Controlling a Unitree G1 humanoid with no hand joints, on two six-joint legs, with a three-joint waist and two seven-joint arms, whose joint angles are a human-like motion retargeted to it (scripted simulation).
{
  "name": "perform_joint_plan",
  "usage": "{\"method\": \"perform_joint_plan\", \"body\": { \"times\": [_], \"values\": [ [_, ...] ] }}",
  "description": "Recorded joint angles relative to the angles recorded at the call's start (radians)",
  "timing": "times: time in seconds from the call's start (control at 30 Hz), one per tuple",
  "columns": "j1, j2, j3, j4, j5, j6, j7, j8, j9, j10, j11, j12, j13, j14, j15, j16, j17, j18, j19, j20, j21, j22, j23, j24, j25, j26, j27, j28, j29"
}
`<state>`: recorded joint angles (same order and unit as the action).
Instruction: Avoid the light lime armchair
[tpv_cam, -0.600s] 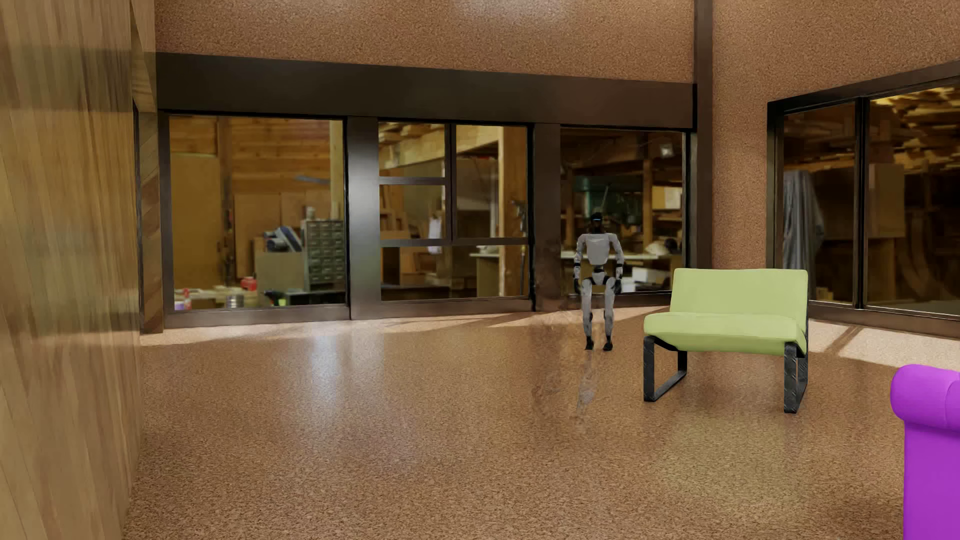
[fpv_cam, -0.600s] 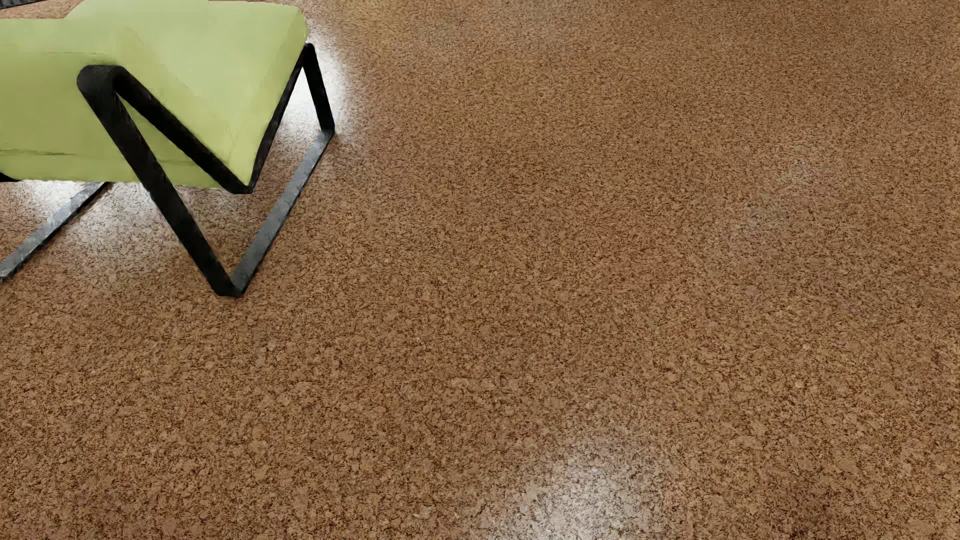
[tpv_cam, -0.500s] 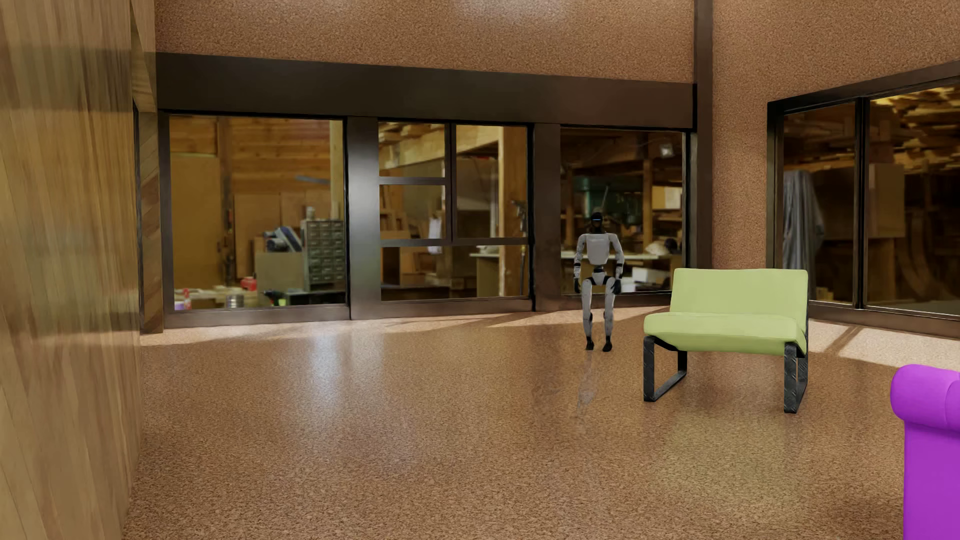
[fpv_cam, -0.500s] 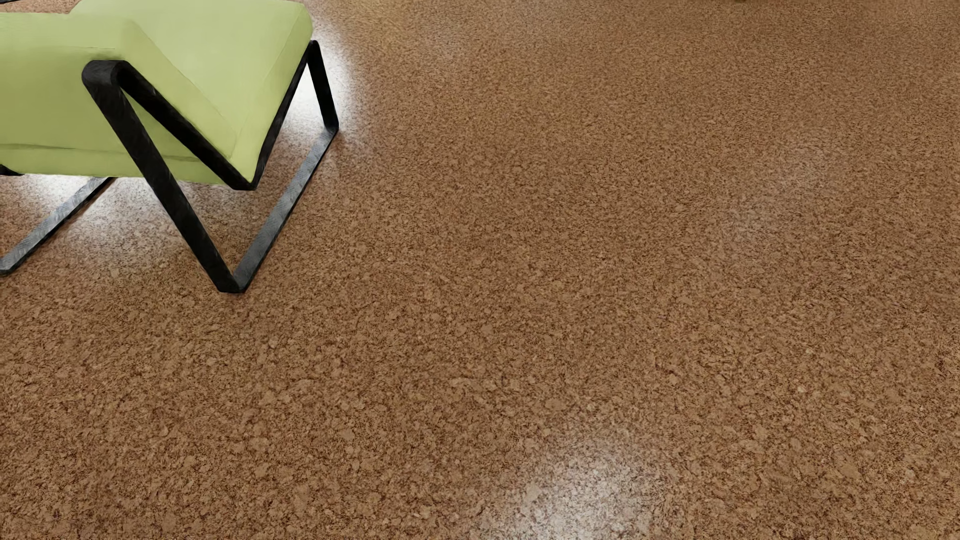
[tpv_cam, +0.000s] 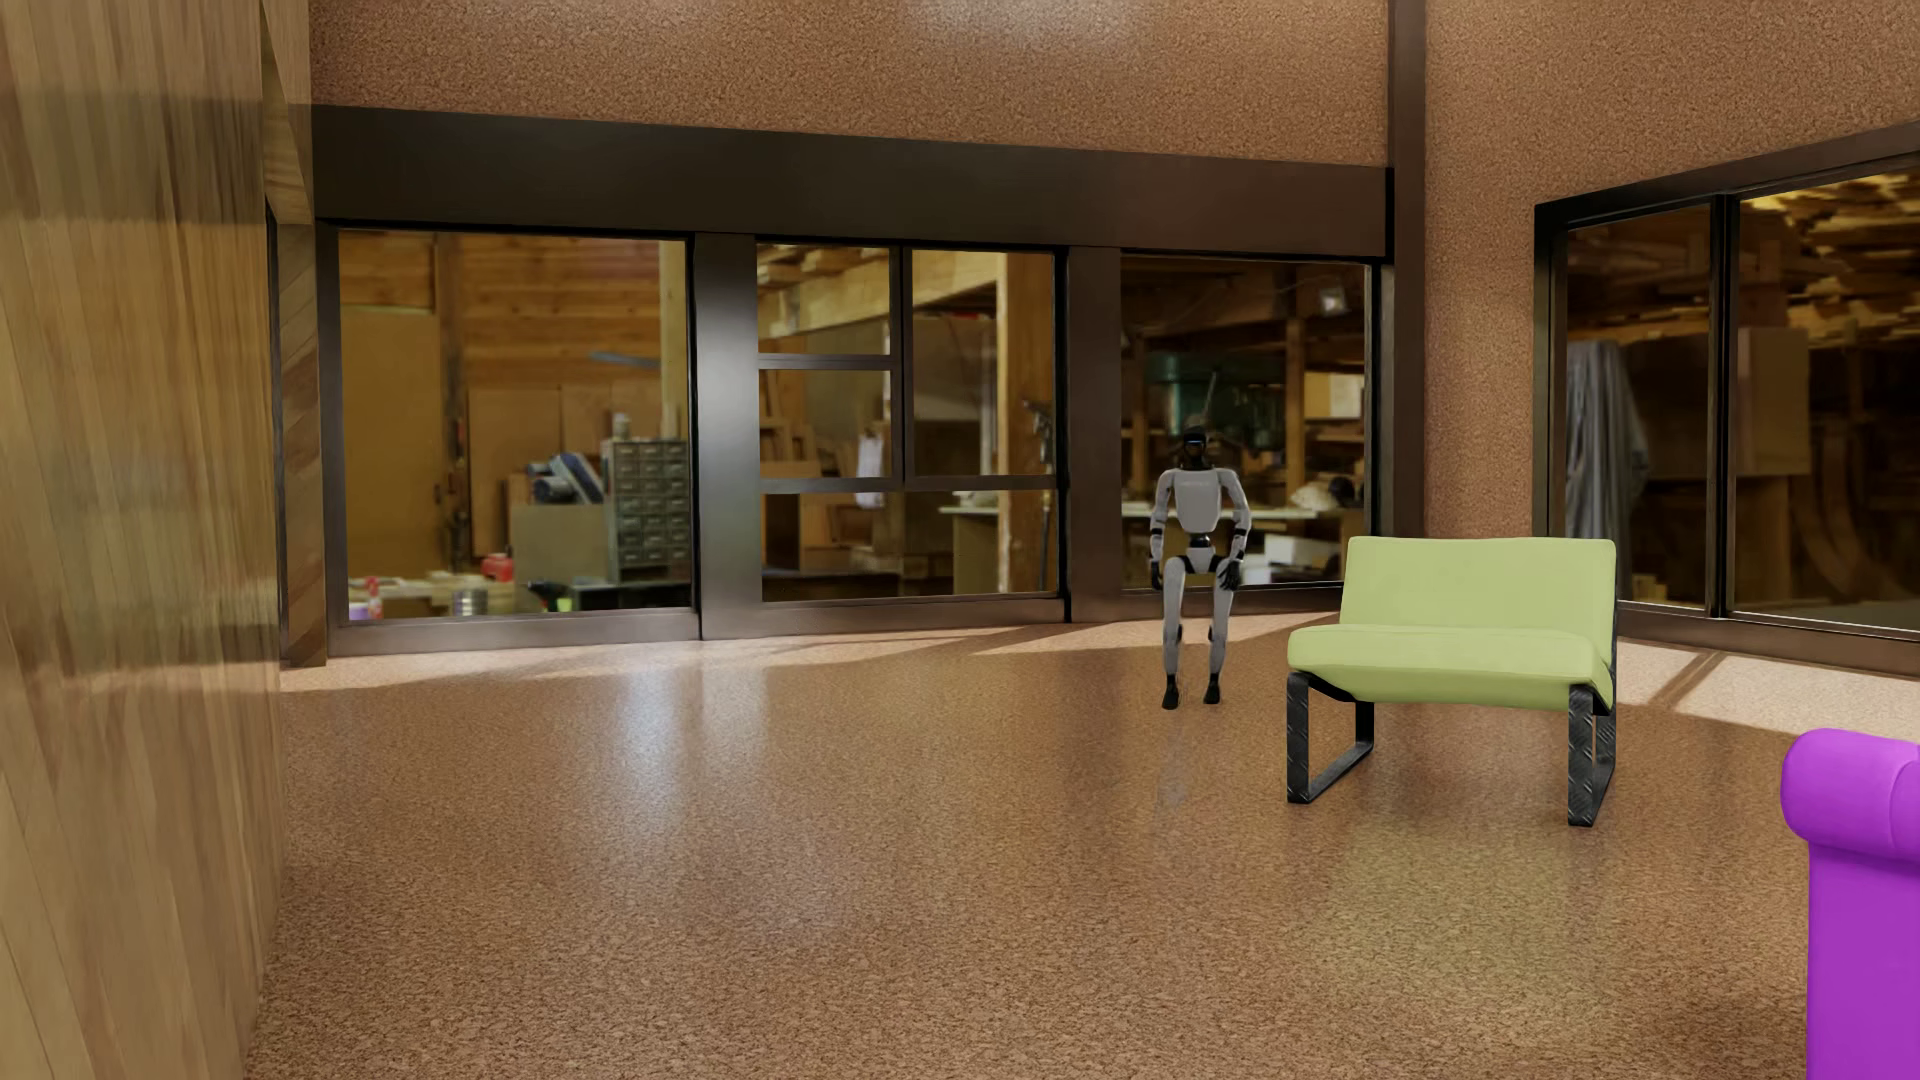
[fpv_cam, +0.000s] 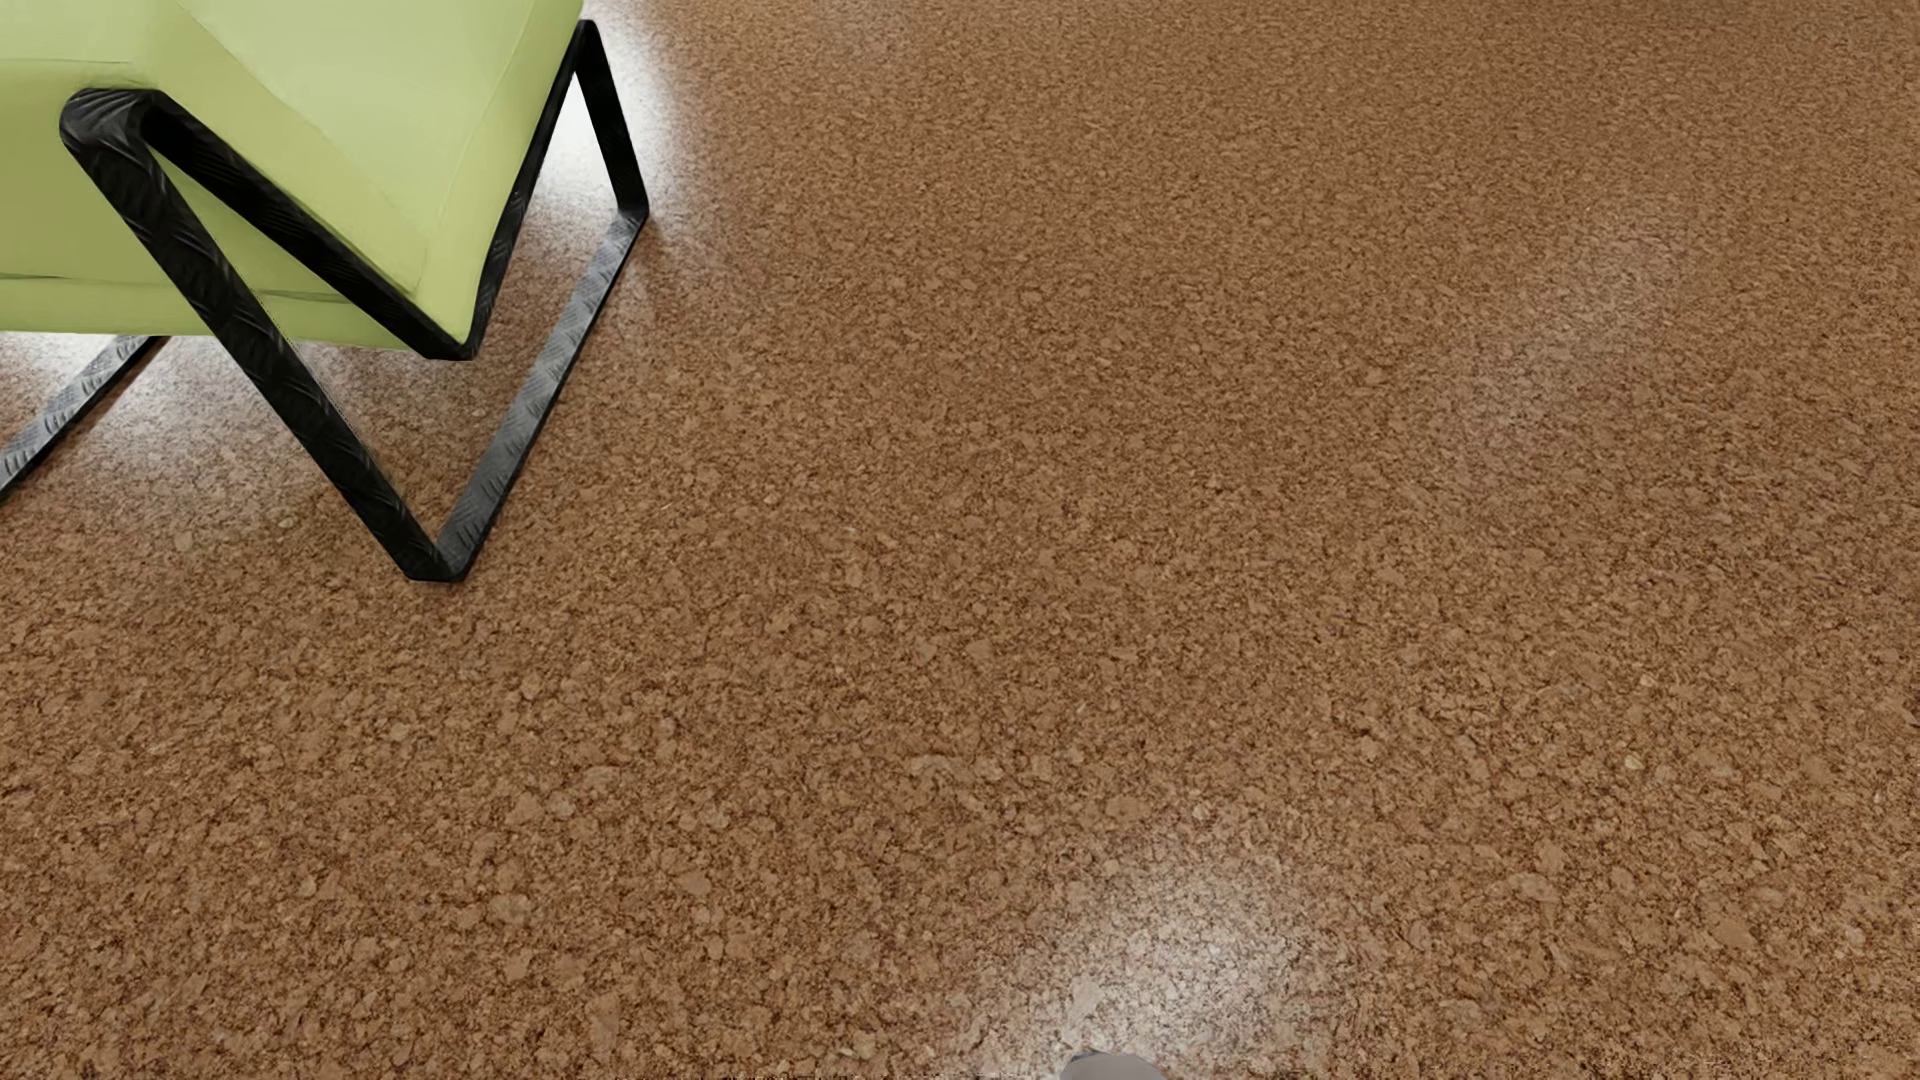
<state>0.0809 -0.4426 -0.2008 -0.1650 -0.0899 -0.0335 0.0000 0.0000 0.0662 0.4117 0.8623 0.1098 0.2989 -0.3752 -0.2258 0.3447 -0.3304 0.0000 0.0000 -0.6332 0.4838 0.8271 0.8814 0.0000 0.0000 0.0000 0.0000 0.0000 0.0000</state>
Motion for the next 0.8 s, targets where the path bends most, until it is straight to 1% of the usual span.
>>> {"method": "perform_joint_plan", "body": {
  "times": [0.07,0.1,0.13,0.17,0.2,0.23,0.27,0.3,0.33,0.37,0.4,0.43,0.47,0.5,0.53,0.57,0.6,0.63,0.67,0.7,0.73,0.77,0.8],
  "values": [
    [0.100,-0.072,0.001,0.003,-0.001,-0.002,0.000,0.000,0.020,-0.014,-0.085,-0.024,0.015,-0.088,0.076,0.005,0.000,0.000,0.000,-0.004,-0.004,-0.017,0.048,0.000,0.000,0.000,0.000,0.000,0.000],
    [0.138,-0.093,-0.018,0.004,-0.016,-0.003,0.000,0.000,0.025,-0.017,-0.128,-0.040,0.021,-0.119,0.099,0.000,-0.001,0.000,0.000,0.008,-0.006,-0.004,0.070,0.000,0.000,0.000,0.000,0.000,0.000],
    [0.173,-0.121,-0.024,0.007,-0.007,0.001,0.000,0.000,0.030,-0.020,-0.169,-0.049,0.021,-0.146,0.114,0.002,0.000,0.000,0.000,0.019,0.004,-0.005,0.101,0.000,0.000,0.000,0.000,0.000,0.000],
    [0.214,-0.128,-0.041,0.009,-0.012,-0.001,0.000,0.000,0.036,-0.021,-0.192,-0.064,0.026,-0.152,0.109,0.000,-0.001,0.000,0.000,0.006,-0.017,0.020,0.110,0.000,0.000,0.000,0.000,0.000,0.000],
    [0.247,-0.140,-0.075,0.004,-0.044,-0.001,0.000,0.000,0.032,-0.041,-0.164,-0.072,0.023,-0.135,0.096,-0.003,-0.004,0.000,0.000,-0.008,-0.012,0.045,0.118,0.000,0.000,0.000,0.000,0.000,0.000],
    [0.269,-0.155,-0.090,0.028,-0.016,0.009,0.000,0.000,0.022,-0.033,-0.136,-0.055,0.024,-0.116,0.099,0.020,-0.005,0.000,0.000,-0.065,-0.001,0.004,0.127,0.000,0.000,0.000,0.000,0.000,0.000],
    [0.253,-0.193,-0.120,0.057,-0.005,0.021,0.000,0.000,0.007,-0.005,-0.056,-0.038,0.025,-0.067,0.068,-0.010,0.000,0.000,0.000,0.006,-0.009,0.055,0.139,0.000,0.000,0.000,0.000,0.000,0.000],
    [0.270,-0.165,-0.130,0.077,0.007,0.042,0.000,0.000,0.009,0.039,-0.002,-0.028,0.039,0.015,0.034,-0.009,-0.018,0.000,0.000,-0.068,-0.002,0.071,0.116,0.000,0.000,0.000,0.000,0.000,0.000],
    [0.252,-0.135,-0.127,0.092,0.024,0.043,0.000,0.000,0.002,0.123,0.033,0.007,0.019,0.184,-0.003,-0.006,-0.007,0.000,0.000,-0.065,0.022,0.066,0.149,0.000,0.000,0.000,0.000,0.000,0.000],
    [0.158,-0.106,-0.109,0.090,0.014,0.026,0.000,0.000,-0.025,0.298,0.047,0.033,0.020,0.366,-0.045,-0.002,-0.001,0.000,0.000,-0.079,0.021,0.078,0.154,0.000,0.000,0.000,0.000,0.000,0.000],
    [0.069,-0.023,-0.100,0.124,0.053,0.036,0.000,0.000,0.014,0.519,0.036,0.042,0.010,0.481,-0.082,-0.012,-0.003,0.000,0.000,-0.088,-0.003,0.086,0.131,0.000,0.000,0.000,0.000,0.000,0.000],
    [-0.047,0.035,-0.024,0.134,0.095,0.040,0.000,0.000,0.032,0.746,0.014,0.069,-0.003,0.480,-0.110,-0.006,0.012,0.000,0.000,-0.060,-0.008,0.060,0.106,0.000,0.000,0.000,0.000,0.000,0.000],
    [-0.135,0.133,0.023,0.117,0.092,0.020,0.000,0.000,0.048,0.892,-0.032,0.078,-0.018,0.451,-0.123,0.004,0.006,0.000,0.000,-0.095,0.010,0.074,0.096,0.000,0.000,0.000,0.000,0.000,0.000],
    [-0.249,0.212,0.076,0.094,0.081,0.001,0.000,0.000,0.041,0.940,-0.080,0.101,-0.023,0.439,-0.132,-0.004,0.003,0.000,0.000,-0.076,0.005,0.089,0.056,0.000,0.000,0.000,0.000,0.000,0.000],
    [-0.341,0.293,0.158,0.090,0.090,-0.007,0.000,0.000,0.053,0.874,-0.147,0.121,-0.039,0.473,-0.126,-0.013,0.005,0.000,0.000,-0.015,0.007,0.080,0.027,0.000,0.000,0.000,0.000,0.000,0.000],
    [-0.396,0.395,0.220,0.073,0.081,-0.027,0.000,0.000,0.060,0.716,-0.213,0.155,-0.044,0.534,-0.116,-0.001,0.008,0.000,0.000,0.009,-0.014,0.046,-0.008,0.000,0.000,0.000,0.000,0.000,0.000],
    [-0.456,0.472,0.262,0.057,0.073,-0.036,0.000,0.000,0.061,0.523,-0.281,0.156,-0.060,0.607,-0.102,0.011,-0.011,0.000,0.000,-0.037,-0.008,0.054,-0.043,0.000,0.000,0.000,0.000,0.000,0.000],
    [-0.496,0.547,0.294,0.054,0.069,-0.037,0.000,0.000,0.058,0.329,-0.325,0.177,-0.083,0.630,-0.110,0.020,-0.024,0.000,0.000,-0.037,-0.010,0.042,-0.072,0.000,0.000,0.000,0.000,0.000,0.000],
    [-0.527,0.613,0.329,0.053,0.069,-0.037,0.000,0.000,0.052,0.151,-0.365,0.185,-0.101,0.514,-0.126,0.016,-0.036,0.000,0.000,-0.018,-0.017,0.044,-0.101,0.000,0.000,0.000,0.000,0.000,0.000],
    [-0.552,0.667,0.345,0.060,0.069,-0.032,0.000,0.000,0.036,0.033,-0.380,0.198,-0.124,0.270,-0.147,0.022,-0.050,0.000,0.000,-0.031,-0.019,0.030,-0.124,0.000,0.000,0.000,0.000,0.000,0.000],
    [-0.577,0.701,0.359,0.061,0.059,-0.037,0.000,0.000,0.023,0.027,-0.375,0.204,-0.146,0.087,-0.168,0.016,-0.056,0.000,0.000,-0.035,-0.027,0.053,-0.126,0.000,0.000,0.000,0.000,0.000,0.000],
    [-0.587,0.732,0.399,0.067,0.059,-0.038,0.000,0.000,0.033,0.020,-0.365,0.208,-0.155,0.135,-0.177,0.022,-0.054,0.000,0.000,-0.053,-0.047,0.050,-0.121,0.000,0.000,0.000,0.000,0.000,0.000],
    [-0.631,0.762,0.414,0.059,0.046,-0.048,0.000,0.000,0.026,0.082,-0.339,0.214,-0.151,0.389,-0.144,0.024,-0.049,0.000,0.000,-0.051,-0.066,0.056,-0.112,0.000,0.000,0.000,0.000,0.000,0.000]
  ]
}}
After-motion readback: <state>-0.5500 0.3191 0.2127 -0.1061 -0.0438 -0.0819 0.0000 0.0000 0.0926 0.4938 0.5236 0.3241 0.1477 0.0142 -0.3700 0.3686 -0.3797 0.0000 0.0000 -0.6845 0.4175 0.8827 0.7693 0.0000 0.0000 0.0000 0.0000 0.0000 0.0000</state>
